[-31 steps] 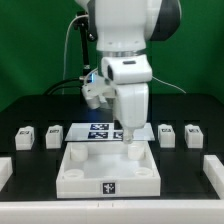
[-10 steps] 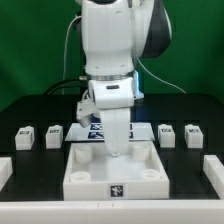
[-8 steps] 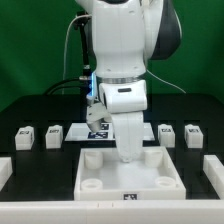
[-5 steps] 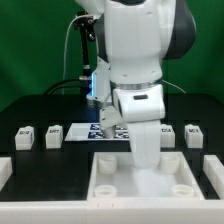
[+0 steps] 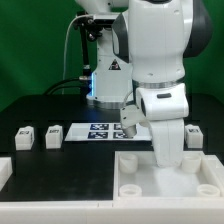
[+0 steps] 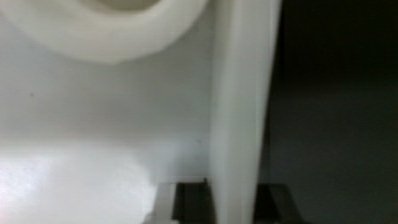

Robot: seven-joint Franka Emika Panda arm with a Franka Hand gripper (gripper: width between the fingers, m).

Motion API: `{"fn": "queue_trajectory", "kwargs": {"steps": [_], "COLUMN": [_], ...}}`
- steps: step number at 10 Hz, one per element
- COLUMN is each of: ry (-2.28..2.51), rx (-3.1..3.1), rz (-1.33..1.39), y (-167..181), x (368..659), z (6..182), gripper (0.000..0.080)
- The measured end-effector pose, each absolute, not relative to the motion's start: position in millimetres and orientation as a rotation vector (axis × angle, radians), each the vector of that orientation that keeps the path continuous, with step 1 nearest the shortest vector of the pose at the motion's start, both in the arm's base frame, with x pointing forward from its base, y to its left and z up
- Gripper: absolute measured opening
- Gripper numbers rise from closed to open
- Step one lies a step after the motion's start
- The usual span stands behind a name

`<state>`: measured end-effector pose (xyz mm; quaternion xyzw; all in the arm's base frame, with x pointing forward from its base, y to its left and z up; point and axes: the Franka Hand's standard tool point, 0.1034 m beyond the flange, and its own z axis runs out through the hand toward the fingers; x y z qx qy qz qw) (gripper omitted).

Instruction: Assemble one leg

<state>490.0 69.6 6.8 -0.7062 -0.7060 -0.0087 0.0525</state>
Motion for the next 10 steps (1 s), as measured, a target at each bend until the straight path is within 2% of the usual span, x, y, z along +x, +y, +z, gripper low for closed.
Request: {"fn": "queue_trajectory", "kwargs": {"steps": [3, 4, 5, 6, 7, 8, 9, 10], "ry": [-2.147, -2.147, -2.147, -2.146, -2.146, -2.146, -2.146, -2.146], "rx": [-2.154, -2.154, -2.155, -2.155, -2.155, -2.156, -2.156, -2.156], "rz": [-0.039, -0.039, -0.039, -0.039, -0.039, -0.040, -0.040, -0.040], "y": [68.7, 68.6, 68.5, 68.4, 68.3, 68.3, 68.2, 68.2], "x": [489.9, 489.8, 489.7, 489.7, 489.8, 490.1, 490.2, 490.3], "z": [6.2, 6.1, 6.0, 5.9, 5.9, 6.1, 6.1, 6.1], "gripper": [0.0061, 0.0287, 0.0287, 0.0469, 0.0586, 0.0586, 0.0638, 0.0646]}}
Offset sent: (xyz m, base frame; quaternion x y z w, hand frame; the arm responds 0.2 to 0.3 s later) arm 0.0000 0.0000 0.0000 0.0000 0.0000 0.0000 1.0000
